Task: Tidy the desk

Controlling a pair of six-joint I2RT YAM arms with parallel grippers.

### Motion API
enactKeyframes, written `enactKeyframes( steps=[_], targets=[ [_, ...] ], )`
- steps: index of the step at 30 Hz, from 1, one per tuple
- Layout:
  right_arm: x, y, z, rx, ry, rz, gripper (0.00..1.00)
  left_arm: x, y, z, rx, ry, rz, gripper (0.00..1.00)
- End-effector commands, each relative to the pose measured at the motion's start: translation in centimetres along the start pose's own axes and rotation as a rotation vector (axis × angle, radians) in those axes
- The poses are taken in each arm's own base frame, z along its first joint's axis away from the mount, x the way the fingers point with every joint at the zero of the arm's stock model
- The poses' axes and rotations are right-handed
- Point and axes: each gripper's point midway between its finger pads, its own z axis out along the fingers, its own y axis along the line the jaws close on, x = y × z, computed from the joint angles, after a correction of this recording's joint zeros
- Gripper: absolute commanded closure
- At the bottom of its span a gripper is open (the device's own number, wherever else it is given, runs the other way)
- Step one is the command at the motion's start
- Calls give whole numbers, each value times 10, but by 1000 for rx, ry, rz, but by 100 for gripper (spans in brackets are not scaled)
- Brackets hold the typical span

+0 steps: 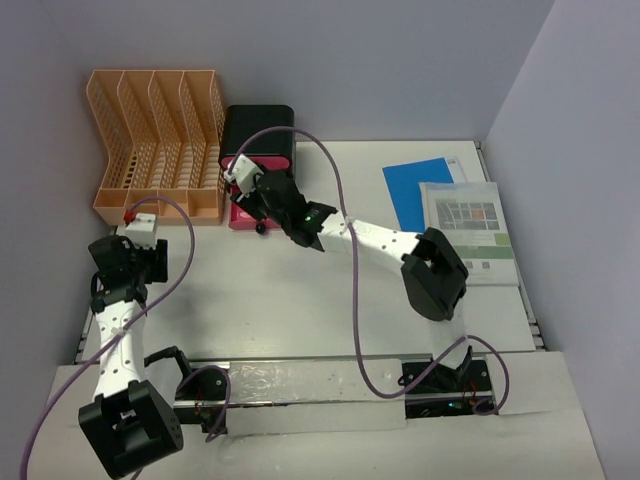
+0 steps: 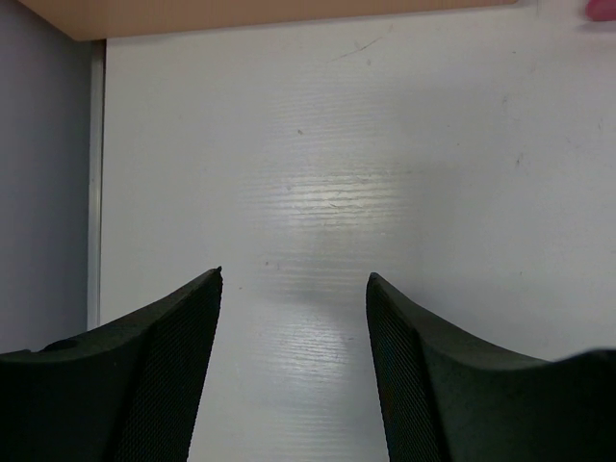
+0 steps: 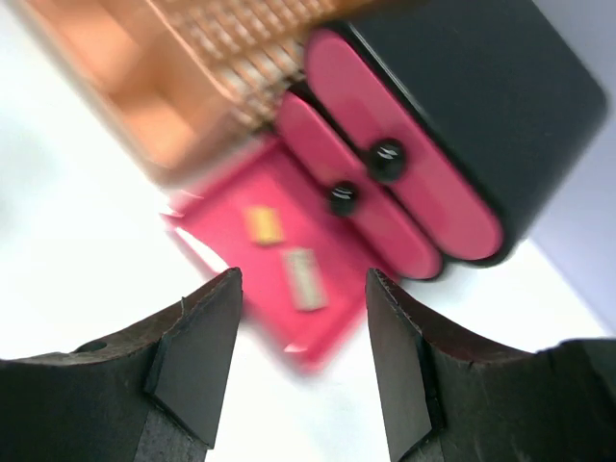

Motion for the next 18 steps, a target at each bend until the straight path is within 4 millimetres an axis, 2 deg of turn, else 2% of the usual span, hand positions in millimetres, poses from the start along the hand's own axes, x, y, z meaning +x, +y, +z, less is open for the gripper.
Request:
enactKeyframes(
  steps=[1, 3, 8, 13, 14, 17, 18],
  targets=[
    [-24, 21, -26, -16, -75, 434, 39, -21, 5, -14, -17, -66, 26, 32],
    [-15, 34, -30, -34, -61, 623, 40, -23, 1, -19, 1, -77, 33, 31],
    [14, 67, -30, -11, 16, 943, 43, -21, -4, -27, 14, -79, 37, 31],
    [18, 64, -27, 71, -21, 1092, 39, -17, -10, -36, 28, -77, 35, 27],
    [19, 59, -25, 108, -34, 1113, 35, -17, -12, -37, 33, -83, 37, 25],
    [23, 49, -22, 178, -49, 1165, 13, -17, -11, -39, 21, -91, 40, 20],
    [25, 47, -20, 190, -51, 1178, 10, -17, -10, -38, 19, -90, 37, 18]
  ],
)
